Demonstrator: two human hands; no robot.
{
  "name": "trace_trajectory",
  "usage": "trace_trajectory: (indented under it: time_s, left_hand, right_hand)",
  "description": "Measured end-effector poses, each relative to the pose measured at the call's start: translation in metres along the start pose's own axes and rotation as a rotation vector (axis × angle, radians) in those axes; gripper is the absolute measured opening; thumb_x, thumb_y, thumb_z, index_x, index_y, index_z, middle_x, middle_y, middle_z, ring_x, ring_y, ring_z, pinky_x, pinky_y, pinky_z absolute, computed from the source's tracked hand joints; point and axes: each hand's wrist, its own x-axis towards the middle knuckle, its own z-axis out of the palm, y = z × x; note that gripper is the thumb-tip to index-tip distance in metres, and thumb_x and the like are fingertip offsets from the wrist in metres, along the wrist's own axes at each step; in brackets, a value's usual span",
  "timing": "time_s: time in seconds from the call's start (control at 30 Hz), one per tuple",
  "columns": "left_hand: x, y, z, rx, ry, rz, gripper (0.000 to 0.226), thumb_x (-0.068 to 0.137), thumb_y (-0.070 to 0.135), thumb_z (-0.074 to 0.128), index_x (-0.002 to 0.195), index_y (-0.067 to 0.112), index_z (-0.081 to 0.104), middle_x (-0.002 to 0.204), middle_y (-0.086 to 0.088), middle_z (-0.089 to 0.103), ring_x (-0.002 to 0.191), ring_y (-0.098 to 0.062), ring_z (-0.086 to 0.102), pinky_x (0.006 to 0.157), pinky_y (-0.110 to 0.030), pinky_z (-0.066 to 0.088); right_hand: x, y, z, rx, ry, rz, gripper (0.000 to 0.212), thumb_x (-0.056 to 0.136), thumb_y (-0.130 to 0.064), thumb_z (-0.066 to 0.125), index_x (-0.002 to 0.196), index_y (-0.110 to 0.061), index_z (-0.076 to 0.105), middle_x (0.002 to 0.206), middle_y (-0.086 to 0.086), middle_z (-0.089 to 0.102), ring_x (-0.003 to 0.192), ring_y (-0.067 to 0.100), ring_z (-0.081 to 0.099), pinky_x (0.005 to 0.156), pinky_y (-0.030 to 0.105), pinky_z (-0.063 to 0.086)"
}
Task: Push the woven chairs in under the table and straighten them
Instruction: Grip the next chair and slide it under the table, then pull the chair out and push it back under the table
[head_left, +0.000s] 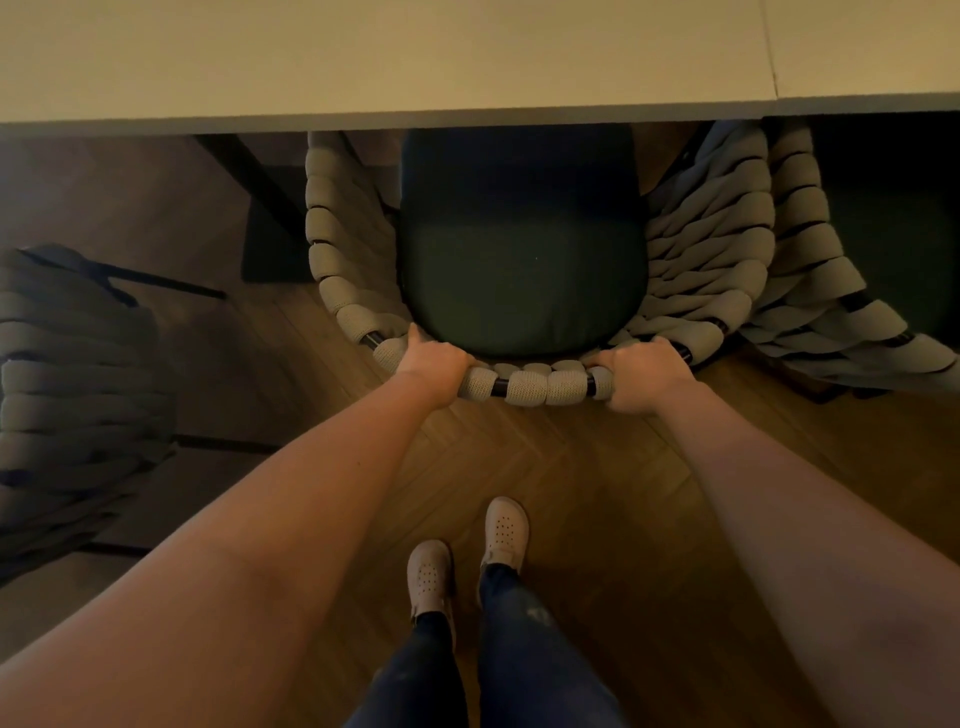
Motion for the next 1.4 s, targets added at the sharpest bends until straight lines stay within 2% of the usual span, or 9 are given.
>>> trace_trajectory:
  time_s: [0.17,0.27,0.33,0.43,0.6,0.8,0.93,1.2,1.4]
  left_hand:
    - [-0.001,0.002,0.005,0.141,0.027,-0.024,0.05,0.092,0.023,0.059,0.14,0.027,0.044,0.128,-0.002,0.056,0.124,-0.026,0.051,0.116,-0.061,0.006]
    - [-0.006,-0.002,0.011,0.104,0.121,-0.023,0.062,0.091,0.024,0.062,0.146,0.025,0.036,0.135,-0.005,0.05,0.128,-0.027,0.047,0.117,-0.06,0.008]
    - [-0.012,-0.008,0.014,0.052,0.175,-0.008,0.068,0.09,0.027,0.064,0.149,0.026,0.03,0.143,-0.007,0.043,0.135,-0.028,0.039,0.117,-0.059,0.009]
    - [-0.03,-0.025,0.017,-0.009,0.218,-0.001,0.075,0.09,0.03,0.064,0.152,0.027,0.022,0.157,-0.011,0.023,0.147,-0.03,0.016,0.118,-0.058,0.006]
    - [-0.087,-0.064,0.04,-0.15,0.358,-0.07,0.08,0.09,0.03,0.062,0.154,0.027,0.015,0.162,-0.013,0.001,0.149,-0.03,-0.003,0.119,-0.056,0.003]
    - [-0.177,-0.139,0.12,-0.234,0.397,-0.32,0.089,0.089,0.03,0.063,0.155,0.027,0.003,0.161,-0.015,-0.01,0.149,-0.03,-0.01,0.119,-0.054,-0.001]
    - [-0.253,-0.197,0.179,-0.27,0.379,-0.466,0.088,0.091,0.031,0.06,0.155,0.024,0.001,0.16,-0.017,-0.013,0.148,-0.032,-0.013,0.118,-0.053,-0.002]
    - [-0.388,-0.307,0.284,-0.272,0.389,-0.616,0.096,0.087,0.034,0.066,0.156,0.022,0.0,0.16,-0.019,-0.01,0.148,-0.035,-0.01,0.118,-0.056,0.0]
    - [-0.446,-0.378,0.336,-0.3,0.266,-0.716,0.1,0.086,0.04,0.067,0.155,0.022,-0.004,0.161,-0.016,-0.011,0.148,-0.034,-0.011,0.117,-0.055,-0.001]
  right_hand:
    - [-0.002,-0.002,0.003,0.018,0.047,0.025,0.073,0.081,-0.048,0.067,0.144,-0.033,0.034,0.119,-0.002,0.063,0.111,0.023,0.057,0.098,0.042,0.039]
    - [-0.01,-0.018,0.001,0.123,0.102,-0.002,0.08,0.08,-0.052,0.069,0.147,-0.029,0.031,0.13,0.0,0.059,0.118,0.022,0.055,0.101,0.044,0.041]
    - [-0.014,-0.038,-0.001,0.174,0.123,-0.027,0.08,0.082,-0.052,0.068,0.148,-0.028,0.03,0.135,0.001,0.055,0.121,0.022,0.053,0.102,0.043,0.042]
    - [-0.017,-0.081,-0.007,0.239,0.17,-0.07,0.079,0.084,-0.052,0.066,0.149,-0.03,0.027,0.142,0.001,0.047,0.128,0.022,0.047,0.107,0.042,0.036]
    - [-0.017,-0.159,-0.017,0.294,0.299,-0.196,0.079,0.086,-0.051,0.064,0.151,-0.028,0.024,0.154,0.002,0.032,0.14,0.022,0.032,0.114,0.04,0.027]
    - [-0.016,-0.266,-0.032,0.21,0.288,-0.367,0.081,0.088,-0.046,0.065,0.153,-0.028,0.019,0.158,0.006,0.023,0.146,0.025,0.02,0.118,0.04,0.016]
    - [-0.014,-0.361,-0.031,0.132,0.261,-0.448,0.082,0.089,-0.049,0.062,0.154,-0.028,0.016,0.159,0.007,0.02,0.146,0.025,0.019,0.118,0.041,0.017]
    - [-0.028,-0.552,-0.026,0.143,0.265,-0.528,0.084,0.087,-0.046,0.066,0.154,-0.025,0.019,0.159,0.009,0.02,0.147,0.024,0.018,0.119,0.043,0.02]
    - [-0.024,-0.651,-0.021,0.036,0.273,-0.639,0.086,0.085,-0.046,0.068,0.153,-0.021,0.022,0.158,0.01,0.022,0.147,0.025,0.018,0.12,0.044,0.019]
